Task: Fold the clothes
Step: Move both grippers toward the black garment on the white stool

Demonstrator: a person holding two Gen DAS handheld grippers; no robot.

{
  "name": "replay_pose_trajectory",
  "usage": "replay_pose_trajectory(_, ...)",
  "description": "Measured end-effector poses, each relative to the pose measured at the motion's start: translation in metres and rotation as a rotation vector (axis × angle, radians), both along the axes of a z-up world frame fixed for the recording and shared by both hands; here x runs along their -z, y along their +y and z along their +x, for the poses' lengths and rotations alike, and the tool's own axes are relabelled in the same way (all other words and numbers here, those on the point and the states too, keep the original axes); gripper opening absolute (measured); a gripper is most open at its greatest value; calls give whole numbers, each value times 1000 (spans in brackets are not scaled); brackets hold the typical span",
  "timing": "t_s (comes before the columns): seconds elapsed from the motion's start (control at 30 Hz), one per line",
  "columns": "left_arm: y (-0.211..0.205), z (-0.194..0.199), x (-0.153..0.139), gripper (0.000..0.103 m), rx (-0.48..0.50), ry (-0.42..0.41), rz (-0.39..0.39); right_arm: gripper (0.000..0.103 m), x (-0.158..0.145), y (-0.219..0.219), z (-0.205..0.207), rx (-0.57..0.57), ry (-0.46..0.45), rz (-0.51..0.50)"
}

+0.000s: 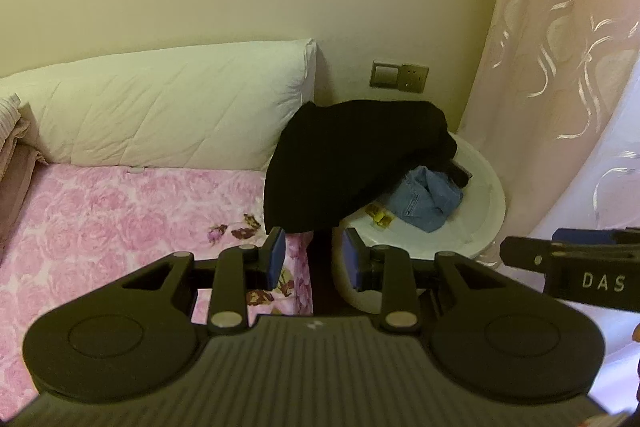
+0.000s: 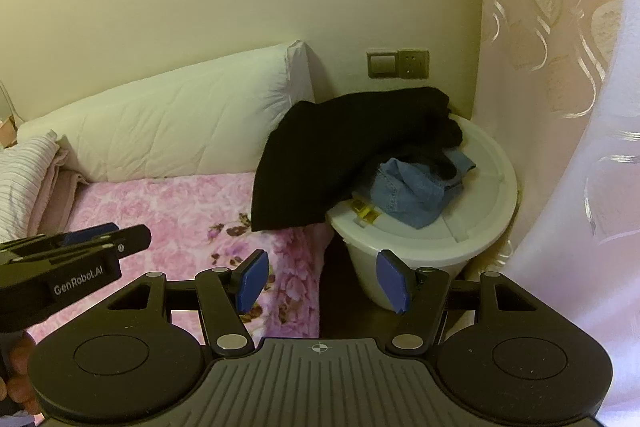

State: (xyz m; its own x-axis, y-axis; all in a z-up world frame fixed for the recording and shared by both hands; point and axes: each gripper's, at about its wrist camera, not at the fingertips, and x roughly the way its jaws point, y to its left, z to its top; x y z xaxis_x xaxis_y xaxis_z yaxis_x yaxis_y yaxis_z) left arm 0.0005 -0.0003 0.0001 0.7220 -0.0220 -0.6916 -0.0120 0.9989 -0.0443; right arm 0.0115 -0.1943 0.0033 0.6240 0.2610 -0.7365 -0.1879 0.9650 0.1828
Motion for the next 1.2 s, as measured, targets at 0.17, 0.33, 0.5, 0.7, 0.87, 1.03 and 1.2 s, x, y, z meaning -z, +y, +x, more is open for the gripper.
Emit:
replay_pose_trajectory(0.17,-20,9,3,27,-11,-29,11,64,-2,-16,16,-4,3,9)
replay_pose_trajectory(0.33,-6,24,4,27,-13,13,-9,64,9,-13,27,-10,1,12)
replay_pose_trajectory(0.5,-18,42,7,27,-34,28,15,64,14,-16,40,-21,-5,12)
replay_pose_trajectory(0.7,-29,50,5,27,-45,32,15,64,15,-20,41,-30,-13,10)
replay_pose_trajectory(0.87,-38,56,9,27,-57,37,10,64,16,-24,43,-37,-10,4)
replay_pose_trajectory(1.03,-43,59,15,27,-73,47,2,64,19,-33,54,-53,2,-3)
replay_pose_trajectory(1.2,-47,66,22,27,-70,65,3,64,23,-30,53,-54,23,-4)
